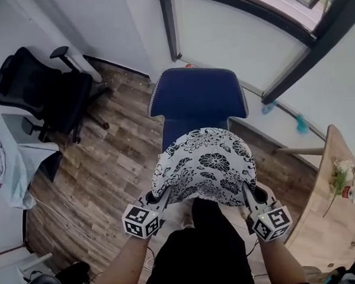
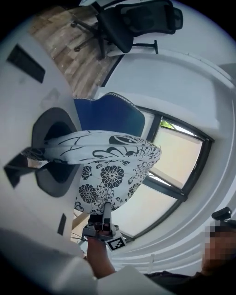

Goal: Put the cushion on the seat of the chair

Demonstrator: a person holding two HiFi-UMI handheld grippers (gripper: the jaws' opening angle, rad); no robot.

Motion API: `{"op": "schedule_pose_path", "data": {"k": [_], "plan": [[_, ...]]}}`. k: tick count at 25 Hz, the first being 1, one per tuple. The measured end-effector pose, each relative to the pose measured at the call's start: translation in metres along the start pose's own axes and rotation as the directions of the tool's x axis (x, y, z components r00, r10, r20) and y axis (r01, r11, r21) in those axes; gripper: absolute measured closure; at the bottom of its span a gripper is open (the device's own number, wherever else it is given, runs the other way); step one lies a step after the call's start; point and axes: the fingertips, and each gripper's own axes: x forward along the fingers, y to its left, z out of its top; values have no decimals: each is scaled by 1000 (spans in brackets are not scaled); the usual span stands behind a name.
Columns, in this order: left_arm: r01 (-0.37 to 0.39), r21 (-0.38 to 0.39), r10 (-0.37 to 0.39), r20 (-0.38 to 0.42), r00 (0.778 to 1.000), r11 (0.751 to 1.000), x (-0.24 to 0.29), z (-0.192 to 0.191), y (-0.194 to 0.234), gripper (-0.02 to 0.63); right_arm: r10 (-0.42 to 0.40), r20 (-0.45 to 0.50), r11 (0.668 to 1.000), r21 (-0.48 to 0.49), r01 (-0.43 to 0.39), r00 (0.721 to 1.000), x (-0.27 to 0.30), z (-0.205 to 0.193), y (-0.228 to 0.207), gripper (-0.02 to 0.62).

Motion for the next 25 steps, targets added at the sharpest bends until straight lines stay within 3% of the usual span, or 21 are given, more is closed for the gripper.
{"op": "schedule_pose_path", "data": {"k": [7,12,19,25], "plan": [[-77,7,77,-95,992,997,38,-23,39,572,33,-161,993,113,-15,986,45,-43,-32,560],[-105,-1,105,-106,989,994,56,-47,55,572,27,-144,995,98,-13,989,63,-67,-47,560],[-114,-70,99,-190,977,991,79,-76,56,572,41,-238,989,148,-5,970,87,-91,-50,560],[-161,-106,132,-238,962,981,105,-84,93,572,73,-284,991,130,-37,956,134,-104,-64,560]]}}
